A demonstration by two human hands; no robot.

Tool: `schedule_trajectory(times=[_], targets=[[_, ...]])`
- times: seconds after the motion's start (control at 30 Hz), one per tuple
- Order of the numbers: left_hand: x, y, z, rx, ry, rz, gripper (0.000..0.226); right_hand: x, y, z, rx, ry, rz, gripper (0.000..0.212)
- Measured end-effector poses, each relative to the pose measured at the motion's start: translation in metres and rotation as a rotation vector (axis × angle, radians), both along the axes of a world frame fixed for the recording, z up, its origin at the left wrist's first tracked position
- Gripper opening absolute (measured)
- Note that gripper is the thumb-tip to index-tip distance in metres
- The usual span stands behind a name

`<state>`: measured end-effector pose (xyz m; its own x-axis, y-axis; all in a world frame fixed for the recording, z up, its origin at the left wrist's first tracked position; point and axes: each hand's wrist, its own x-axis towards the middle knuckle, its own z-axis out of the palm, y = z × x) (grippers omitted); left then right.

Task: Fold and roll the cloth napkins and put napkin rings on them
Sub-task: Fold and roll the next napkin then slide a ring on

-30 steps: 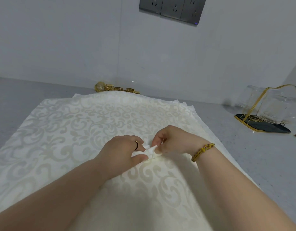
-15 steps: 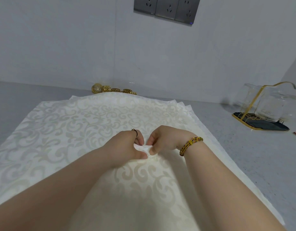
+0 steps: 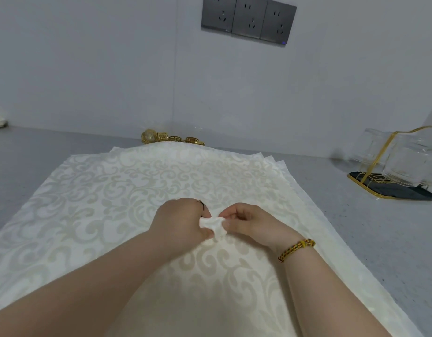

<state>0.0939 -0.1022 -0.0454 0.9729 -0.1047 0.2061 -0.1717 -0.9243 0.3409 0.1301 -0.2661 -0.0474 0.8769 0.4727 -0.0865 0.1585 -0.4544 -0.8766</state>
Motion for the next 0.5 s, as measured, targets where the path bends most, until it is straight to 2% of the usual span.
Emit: schedule_trajectory(times=[0.07, 0.17, 0.27, 0.37, 0.5], targets=[[-0.001, 0.014, 0.006, 0.016, -0.076, 0.032, 0.035, 0.003, -0.001, -0.002, 0.052, -0.017, -0.082, 0.008], [0.005, 0.047, 0.018, -0.088, -0.155, 0.151, 0.03, 0.006, 0.003, -0.007, 0.031, -0.106, -0.154, 0.013], [0.015, 0.081, 0.015, -0.236, -0.205, 0.284, 0.022, 0.009, 0.012, -0.014, -0.067, -0.199, -0.204, 0.017], [0.025, 0.105, 0.003, -0.325, -0.195, 0.394, 0.018, 0.02, 0.022, -0.017, -0.256, -0.314, -0.221, 0.018], [0.033, 0.118, -0.007, -0.409, -0.146, 0.395, 0.013, 0.05, 0.037, -0.006, -0.359, -0.422, -0.25, 0.013]])
